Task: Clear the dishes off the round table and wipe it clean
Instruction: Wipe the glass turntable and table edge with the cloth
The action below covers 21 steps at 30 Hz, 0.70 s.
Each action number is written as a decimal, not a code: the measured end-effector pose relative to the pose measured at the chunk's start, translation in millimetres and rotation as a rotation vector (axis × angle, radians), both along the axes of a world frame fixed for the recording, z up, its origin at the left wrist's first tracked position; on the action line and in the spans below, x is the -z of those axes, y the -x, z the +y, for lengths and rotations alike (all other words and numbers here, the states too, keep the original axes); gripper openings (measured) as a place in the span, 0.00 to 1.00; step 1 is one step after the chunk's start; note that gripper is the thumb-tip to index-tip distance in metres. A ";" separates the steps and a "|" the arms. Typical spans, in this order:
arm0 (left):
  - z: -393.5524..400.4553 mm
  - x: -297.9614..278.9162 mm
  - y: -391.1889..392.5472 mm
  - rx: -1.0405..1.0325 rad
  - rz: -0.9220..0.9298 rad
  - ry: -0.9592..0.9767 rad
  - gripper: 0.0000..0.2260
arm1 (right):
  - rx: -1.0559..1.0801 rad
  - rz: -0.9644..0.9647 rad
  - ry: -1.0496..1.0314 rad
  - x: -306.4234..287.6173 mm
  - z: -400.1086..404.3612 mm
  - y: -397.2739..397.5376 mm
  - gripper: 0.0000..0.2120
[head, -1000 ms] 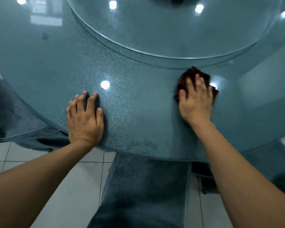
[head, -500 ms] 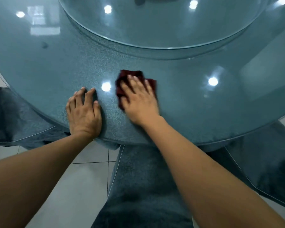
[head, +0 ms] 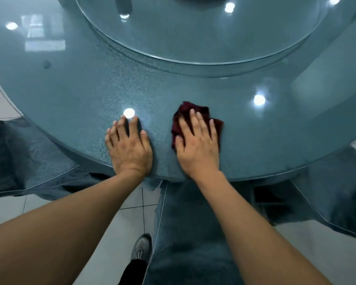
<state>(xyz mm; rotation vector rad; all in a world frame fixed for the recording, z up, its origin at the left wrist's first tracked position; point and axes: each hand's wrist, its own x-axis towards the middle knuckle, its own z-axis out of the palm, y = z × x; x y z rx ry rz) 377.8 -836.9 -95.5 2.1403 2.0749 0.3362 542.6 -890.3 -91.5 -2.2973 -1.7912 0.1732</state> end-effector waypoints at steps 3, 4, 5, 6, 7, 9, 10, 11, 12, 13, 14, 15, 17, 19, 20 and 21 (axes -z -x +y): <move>0.9 1.0 1.9 0.014 -0.025 0.002 0.23 | -0.159 0.023 0.031 -3.2 -0.2 55.9 0.28; 1.3 1.0 2.2 0.021 -0.031 0.008 0.23 | -0.189 0.029 0.051 -3.7 -1.1 53.7 0.28; 0.9 0.6 2.4 0.026 -0.034 0.017 0.23 | -0.203 0.029 0.066 -3.5 -3.7 44.2 0.28; 0.3 0.0 2.8 0.031 -0.035 0.027 0.23 | -0.184 0.020 0.073 -3.4 -9.0 30.5 0.28; -0.1 -1.4 2.7 0.038 -0.033 0.039 0.23 | -0.119 0.012 0.076 -2.8 -16.6 13.4 0.29; -1.2 -3.2 2.9 0.045 -0.020 0.057 0.23 | 0.092 -0.005 0.064 -0.8 -34.3 -30.3 0.30; -1.2 -3.1 2.7 0.044 -0.017 0.059 0.23 | 0.201 -0.016 0.062 0.6 -44.2 -55.0 0.32; -0.9 -3.3 2.4 0.044 -0.017 0.060 0.23 | 0.300 -0.026 0.067 1.6 -53.9 -77.4 0.33; -0.8 -3.4 1.9 0.048 -0.019 0.061 0.23 | 0.385 -0.029 0.075 1.3 -61.7 -95.8 0.33; -0.8 -3.0 1.8 0.053 -0.020 0.061 0.23 | 0.458 -0.023 0.084 -0.1 -66.1 -106.9 0.33; -0.7 -2.5 1.6 0.056 -0.021 0.062 0.23 | 0.526 -0.015 0.086 -0.6 -67.2 -109.7 0.33; -0.4 -2.2 1.2 0.059 -0.025 0.065 0.23 | 0.583 -0.007 0.079 -0.3 -65.3 -103.7 0.32; -0.2 -2.1 2.4 0.058 -0.023 0.069 0.24 | 0.595 -0.004 0.048 0.4 -57.4 -65.6 0.31; -0.3 -1.5 3.2 0.057 -0.013 0.065 0.24 | 0.448 -0.020 0.019 3.3 -47.1 -4.9 0.31; 0.1 -1.1 4.5 0.057 -0.018 0.056 0.24 | 0.342 -0.023 0.007 4.5 -42.3 29.0 0.31; 0.6 -1.0 5.5 0.059 -0.033 0.045 0.25 | 0.251 -0.017 -0.007 5.0 -39.3 60.3 0.30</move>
